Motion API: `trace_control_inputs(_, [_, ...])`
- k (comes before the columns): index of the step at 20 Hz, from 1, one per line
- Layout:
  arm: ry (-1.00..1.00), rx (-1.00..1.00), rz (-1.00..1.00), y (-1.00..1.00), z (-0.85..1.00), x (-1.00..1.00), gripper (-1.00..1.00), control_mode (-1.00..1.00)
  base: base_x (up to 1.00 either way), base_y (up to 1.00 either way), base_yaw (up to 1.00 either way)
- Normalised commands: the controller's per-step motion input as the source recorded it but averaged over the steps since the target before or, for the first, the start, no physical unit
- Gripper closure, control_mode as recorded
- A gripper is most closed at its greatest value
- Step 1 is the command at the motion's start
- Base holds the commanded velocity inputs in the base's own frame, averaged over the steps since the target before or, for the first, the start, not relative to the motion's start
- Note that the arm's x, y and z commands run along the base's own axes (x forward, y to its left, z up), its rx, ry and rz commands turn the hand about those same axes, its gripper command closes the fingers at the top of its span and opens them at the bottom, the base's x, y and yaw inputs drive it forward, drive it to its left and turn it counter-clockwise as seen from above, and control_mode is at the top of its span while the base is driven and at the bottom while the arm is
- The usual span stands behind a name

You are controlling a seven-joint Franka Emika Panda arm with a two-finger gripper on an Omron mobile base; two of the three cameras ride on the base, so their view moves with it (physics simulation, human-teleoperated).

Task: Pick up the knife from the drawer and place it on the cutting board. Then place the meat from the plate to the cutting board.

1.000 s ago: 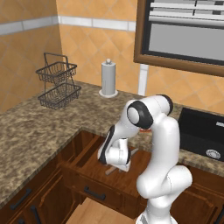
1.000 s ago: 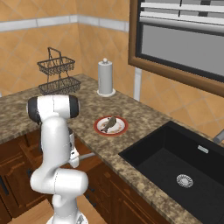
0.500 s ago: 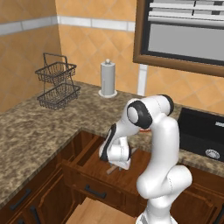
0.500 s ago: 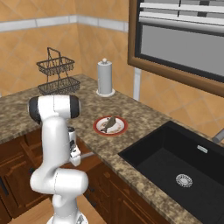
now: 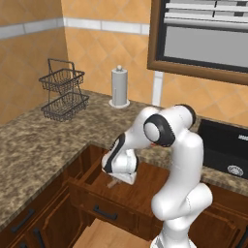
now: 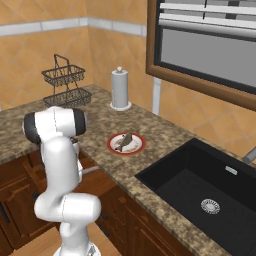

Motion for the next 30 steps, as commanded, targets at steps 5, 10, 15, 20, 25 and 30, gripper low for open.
trace_control_inputs(5, [0.0,0.21,0.0,0.28,0.71,0.0,1.0,-1.0,0.0,0.0,0.0])
trace_control_inputs(10, [0.03,0.23,0.0,0.55,0.53,-0.14,1.0,-1.0,0.0,0.0,0.0])
trace_control_inputs(15, [0.09,0.2,0.0,0.81,0.29,-0.23,1.0,-1.0,0.0,0.0,0.0])
trace_control_inputs(20, [0.11,0.25,0.0,0.75,0.53,-0.2,1.0,-1.0,0.0,0.0,0.0])
trace_control_inputs(25, [0.01,-0.07,0.03,0.47,0.98,-0.11,1.0,-1.0,0.0,0.0,0.0])
trace_control_inputs(30, [0.0,-0.46,0.03,-0.15,1.0,-0.33,1.0,-1.0,0.0,0.0,0.0])
